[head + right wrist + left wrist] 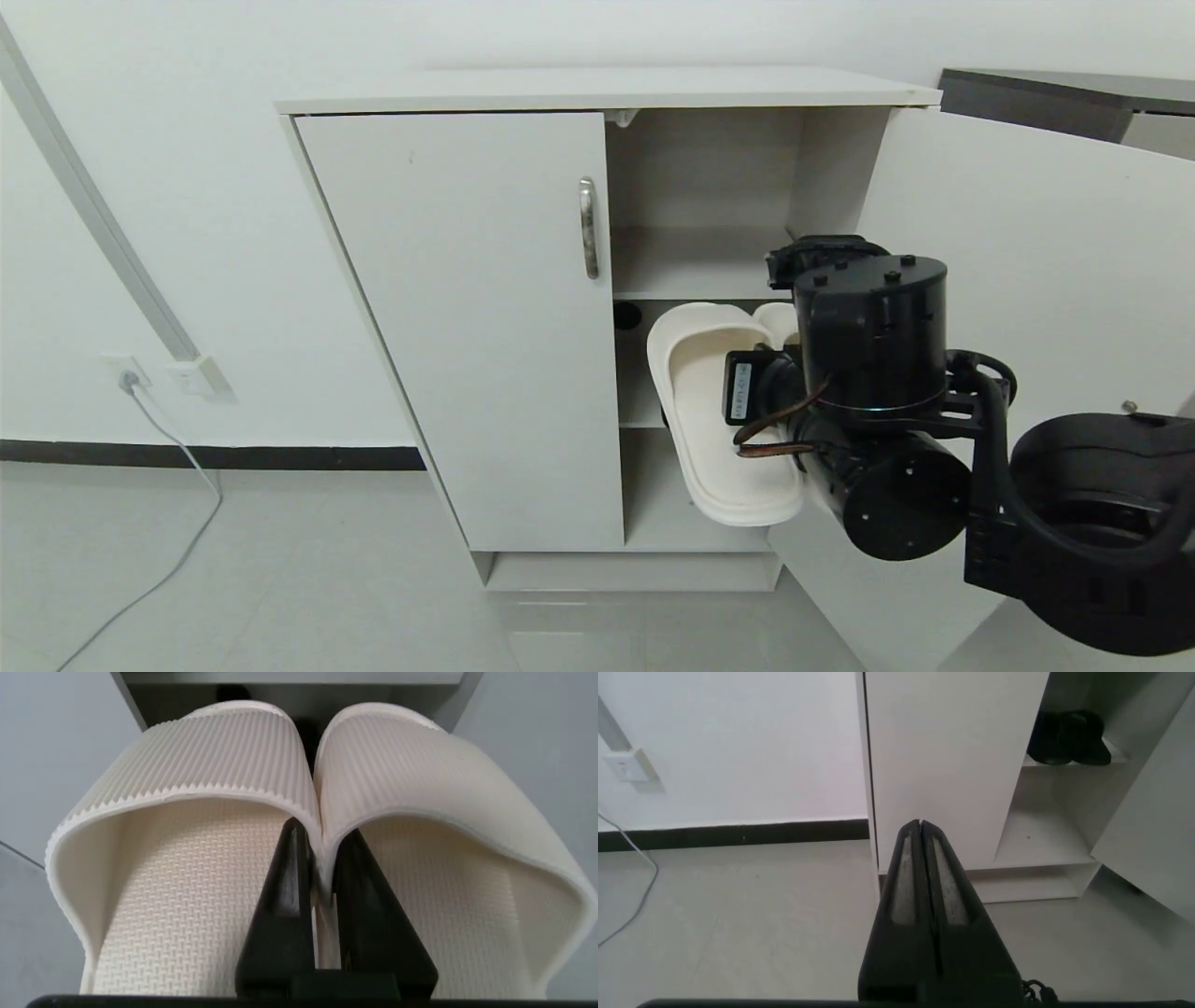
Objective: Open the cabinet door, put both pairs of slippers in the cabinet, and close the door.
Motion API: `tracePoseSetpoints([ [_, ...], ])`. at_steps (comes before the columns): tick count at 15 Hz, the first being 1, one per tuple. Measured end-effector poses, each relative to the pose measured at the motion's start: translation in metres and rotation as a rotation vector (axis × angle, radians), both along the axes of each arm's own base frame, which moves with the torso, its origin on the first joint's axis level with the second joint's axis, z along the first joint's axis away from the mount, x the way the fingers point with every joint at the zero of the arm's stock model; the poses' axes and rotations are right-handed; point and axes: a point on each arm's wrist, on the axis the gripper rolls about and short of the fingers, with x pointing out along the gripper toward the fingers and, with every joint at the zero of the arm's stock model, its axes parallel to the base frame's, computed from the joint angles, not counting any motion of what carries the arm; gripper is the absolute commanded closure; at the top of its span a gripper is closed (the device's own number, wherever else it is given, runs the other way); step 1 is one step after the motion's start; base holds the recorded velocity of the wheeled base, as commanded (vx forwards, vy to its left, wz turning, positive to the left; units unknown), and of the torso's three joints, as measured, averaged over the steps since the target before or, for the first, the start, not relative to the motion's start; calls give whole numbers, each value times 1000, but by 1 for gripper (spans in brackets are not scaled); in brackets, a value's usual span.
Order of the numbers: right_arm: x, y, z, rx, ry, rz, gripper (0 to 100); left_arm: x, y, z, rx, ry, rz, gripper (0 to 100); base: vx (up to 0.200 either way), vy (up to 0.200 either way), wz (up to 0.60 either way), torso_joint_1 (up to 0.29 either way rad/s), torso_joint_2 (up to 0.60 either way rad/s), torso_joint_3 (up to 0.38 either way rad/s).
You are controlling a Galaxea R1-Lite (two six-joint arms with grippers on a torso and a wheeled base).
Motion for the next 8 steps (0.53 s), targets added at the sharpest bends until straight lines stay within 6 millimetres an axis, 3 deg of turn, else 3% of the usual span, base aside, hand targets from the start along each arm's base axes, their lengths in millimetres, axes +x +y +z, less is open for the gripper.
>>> tracePoseSetpoints([
  [3,1,-1,0,-2,-3,-2,100,0,0,0,1,0,0,100,0,0,0,0,0,0],
  [8,5,1,4,11,-12,-7,100,0,0,0,1,0,0,100,200,0,0,-1,3,2],
])
